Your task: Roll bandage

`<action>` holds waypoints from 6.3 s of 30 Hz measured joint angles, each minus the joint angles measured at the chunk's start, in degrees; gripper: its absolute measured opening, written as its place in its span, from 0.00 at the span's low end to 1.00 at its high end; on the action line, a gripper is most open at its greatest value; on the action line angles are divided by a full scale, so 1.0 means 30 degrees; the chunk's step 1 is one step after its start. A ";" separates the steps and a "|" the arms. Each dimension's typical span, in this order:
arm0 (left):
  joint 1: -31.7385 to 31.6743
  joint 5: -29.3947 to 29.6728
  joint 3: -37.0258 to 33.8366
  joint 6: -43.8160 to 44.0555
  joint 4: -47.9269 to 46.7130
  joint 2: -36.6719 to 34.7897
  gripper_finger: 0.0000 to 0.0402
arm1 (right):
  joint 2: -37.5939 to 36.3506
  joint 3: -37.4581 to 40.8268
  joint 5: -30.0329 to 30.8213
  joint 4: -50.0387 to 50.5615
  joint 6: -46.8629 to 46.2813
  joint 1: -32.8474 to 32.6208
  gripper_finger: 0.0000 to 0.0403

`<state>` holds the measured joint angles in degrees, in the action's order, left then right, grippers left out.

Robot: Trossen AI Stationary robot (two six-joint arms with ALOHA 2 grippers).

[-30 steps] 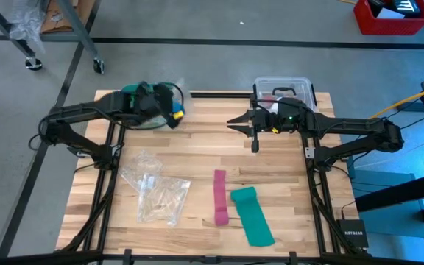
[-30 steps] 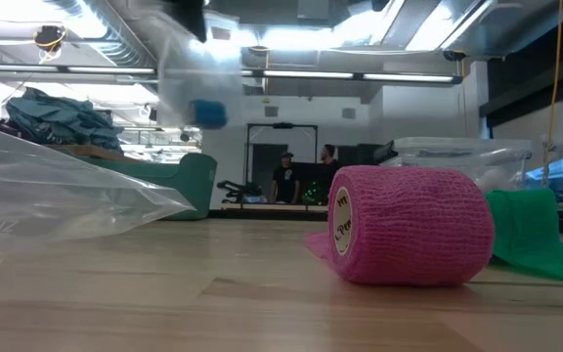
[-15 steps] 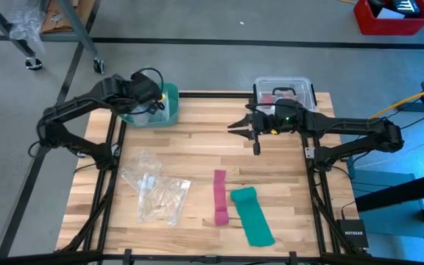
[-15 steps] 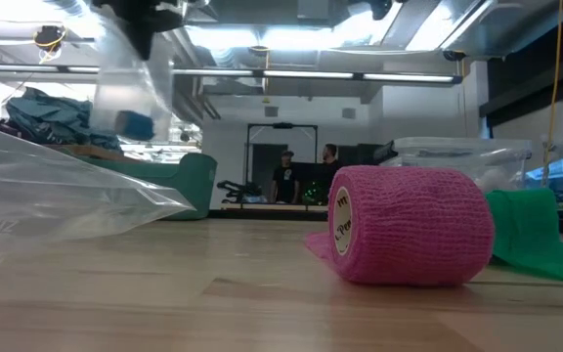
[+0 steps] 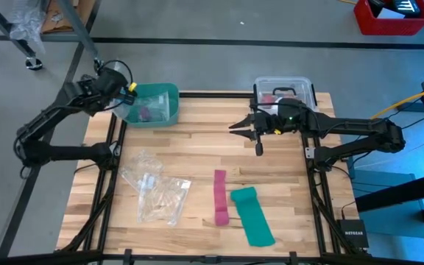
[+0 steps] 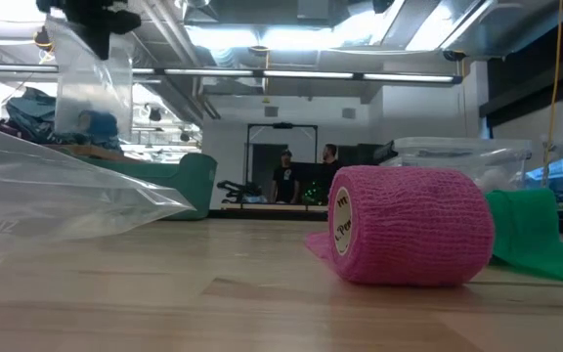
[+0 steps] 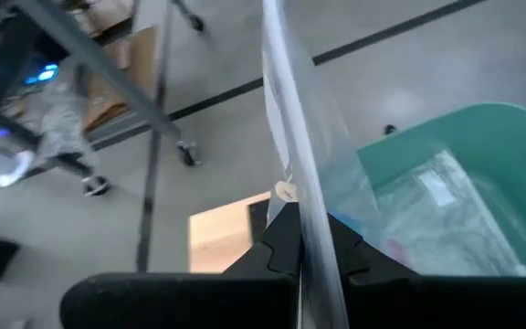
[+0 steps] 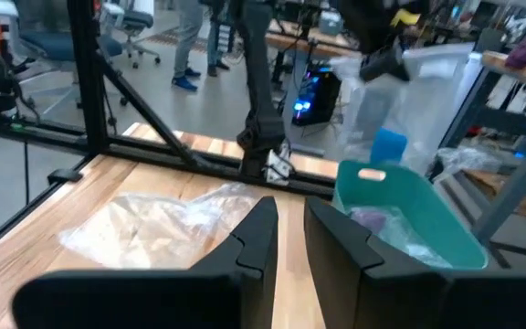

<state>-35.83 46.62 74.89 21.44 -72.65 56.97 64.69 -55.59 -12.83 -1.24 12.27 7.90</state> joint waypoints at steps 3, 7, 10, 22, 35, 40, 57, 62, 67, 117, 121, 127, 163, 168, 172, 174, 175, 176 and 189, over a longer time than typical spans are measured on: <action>-0.0545 -0.0959 -0.1796 -0.1048 0.2242 -0.0719 0.00 | -0.0001 0.0000 0.0055 -0.0537 0.0007 0.0000 0.15; -0.1412 -0.1255 -0.4399 -0.2260 0.5273 -0.0891 0.00 | -0.0015 0.0000 0.0055 -0.0703 0.0007 0.0000 0.15; -0.2215 -0.2108 -0.6117 -0.2947 0.7679 -0.0814 0.00 | -0.0015 0.0000 0.0055 -0.0631 0.0006 0.0000 0.15; -0.2802 -0.1831 -0.7428 -0.3015 0.9060 -0.1080 0.00 | -0.0015 0.0000 0.0055 -0.0555 0.0003 0.0000 0.15; -0.4513 -0.2562 -1.0553 -0.1279 0.8595 -0.1284 0.00 | -0.0015 0.0000 0.0049 -0.0559 0.0002 0.0000 0.15; -0.5217 -0.2569 -1.1673 -0.0907 0.8593 -0.1284 0.00 | -0.0015 0.0000 0.0048 -0.0559 0.0000 0.0000 0.15; -0.5415 0.0006 -1.1779 -0.2527 0.9536 -0.1276 0.38 | -0.0015 0.0000 0.0048 -0.0559 0.0000 0.0000 0.15; -0.5415 0.0556 -1.1779 -0.2762 0.9531 -0.1290 0.52 | -0.0015 0.0000 0.0048 -0.0566 0.0003 0.0000 0.15; -0.5411 0.0549 -1.1519 -0.2794 0.9442 -0.1615 0.56 | -0.0007 0.0000 0.0049 -0.0565 0.0003 0.0000 0.15; -0.1455 -2.2058 -1.7832 -0.1902 1.7769 -1.8871 0.56 | -0.8037 0.7759 0.4806 0.0071 0.3006 -0.0006 0.15; -0.0978 -2.2116 -2.0673 -0.1226 2.2570 -1.8871 0.56 | -0.8030 1.0184 0.5169 -0.2154 0.1684 0.0000 0.15; -0.0041 -2.2025 -2.3110 -0.1794 2.6077 -1.8827 0.56 | -0.8029 1.2668 0.6111 -0.4240 0.0407 0.0000 0.15; 0.2358 -1.6262 -2.4784 -0.2152 2.4547 -1.8704 0.56 | -0.8014 1.7734 0.9547 -0.2160 -0.3061 0.0000 0.15; 0.2351 -1.6277 -2.4784 -0.2277 2.4534 -1.8707 0.56 | -0.8013 1.8316 0.9141 -0.3007 -0.3485 0.0000 0.15; 0.2351 -1.6288 -2.4784 -0.2277 2.4528 -1.8689 0.56 | -0.7972 1.8316 1.0104 -0.2135 -0.2130 0.0000 0.15; 0.2351 -1.6288 -2.4784 -0.2277 2.4532 -1.8689 0.56 | -0.7956 1.8323 1.0224 -0.1294 -0.1546 0.0000 0.15; 0.2351 -1.6288 -2.4784 -0.2277 2.4525 -1.8689 0.56 | -0.7956 1.8323 1.0174 -0.1107 -0.1479 0.0000 0.15; 0.2344 -1.6288 -2.4784 -0.2277 2.4525 -1.8689 0.56 | -0.7962 1.8323 1.0071 -0.0897 -0.1467 0.0000 0.15; 0.3853 -1.6241 -2.4784 -0.2284 2.4509 -1.8900 0.56 | -0.8814 1.8338 1.0044 -0.0755 -0.1443 0.0000 0.15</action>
<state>-24.27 -2.10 0.54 14.59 0.88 0.27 38.24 -0.58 17.30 -3.51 7.94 7.90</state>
